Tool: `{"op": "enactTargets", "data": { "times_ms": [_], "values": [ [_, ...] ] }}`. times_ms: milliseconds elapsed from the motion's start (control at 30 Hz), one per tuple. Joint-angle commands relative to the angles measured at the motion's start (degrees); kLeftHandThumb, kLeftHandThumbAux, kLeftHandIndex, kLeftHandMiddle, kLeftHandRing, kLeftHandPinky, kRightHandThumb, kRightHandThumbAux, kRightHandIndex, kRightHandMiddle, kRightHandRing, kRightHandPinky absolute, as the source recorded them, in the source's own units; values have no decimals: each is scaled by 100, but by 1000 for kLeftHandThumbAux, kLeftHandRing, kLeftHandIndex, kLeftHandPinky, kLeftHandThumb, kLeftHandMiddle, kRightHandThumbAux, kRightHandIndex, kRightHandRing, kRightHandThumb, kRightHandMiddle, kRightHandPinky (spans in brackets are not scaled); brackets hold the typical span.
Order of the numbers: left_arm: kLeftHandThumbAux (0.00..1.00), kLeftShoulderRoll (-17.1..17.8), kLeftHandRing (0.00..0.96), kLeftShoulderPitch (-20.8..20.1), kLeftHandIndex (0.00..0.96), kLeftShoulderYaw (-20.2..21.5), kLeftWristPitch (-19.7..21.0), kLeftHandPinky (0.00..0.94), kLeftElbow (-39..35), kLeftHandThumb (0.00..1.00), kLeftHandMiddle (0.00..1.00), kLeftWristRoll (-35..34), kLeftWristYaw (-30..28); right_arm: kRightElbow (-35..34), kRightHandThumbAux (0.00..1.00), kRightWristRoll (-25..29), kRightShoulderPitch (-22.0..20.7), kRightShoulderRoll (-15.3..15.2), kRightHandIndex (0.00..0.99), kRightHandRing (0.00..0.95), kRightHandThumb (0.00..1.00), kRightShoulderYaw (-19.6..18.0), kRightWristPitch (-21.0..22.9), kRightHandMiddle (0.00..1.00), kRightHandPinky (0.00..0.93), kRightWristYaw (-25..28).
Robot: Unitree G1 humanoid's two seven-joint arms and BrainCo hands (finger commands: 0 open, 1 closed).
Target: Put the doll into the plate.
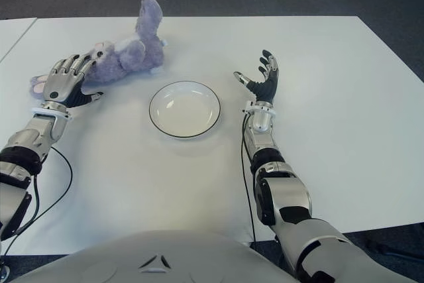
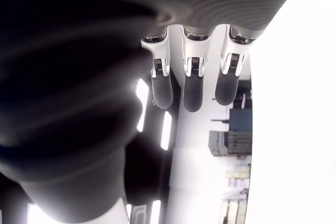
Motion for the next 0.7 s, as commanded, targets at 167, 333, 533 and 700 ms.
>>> {"op": "enactTargets", "data": {
  "times_ms": [167,333,533,700],
  "values": [
    [612,-16,0,-582,52,-574,271,0,558,191,0,528,570,1368,969,-129,1875,484,175,145,28,52,162,158,171,207],
    [615,-160,0,-818,29,-622,476,0,804,140,0,489,599,1375,974,-117,1872,476,177,146,21,38,153,160,173,250],
    [618,-334,0,-1025,14,-647,597,0,1086,113,0,332,635,1383,982,-92,1864,471,185,150,19,8,167,166,179,280],
    [610,-623,0,-1253,7,-625,824,0,1441,140,0,216,669,1387,984,-103,1860,462,191,153,25,5,198,170,181,265]
  ]
}}
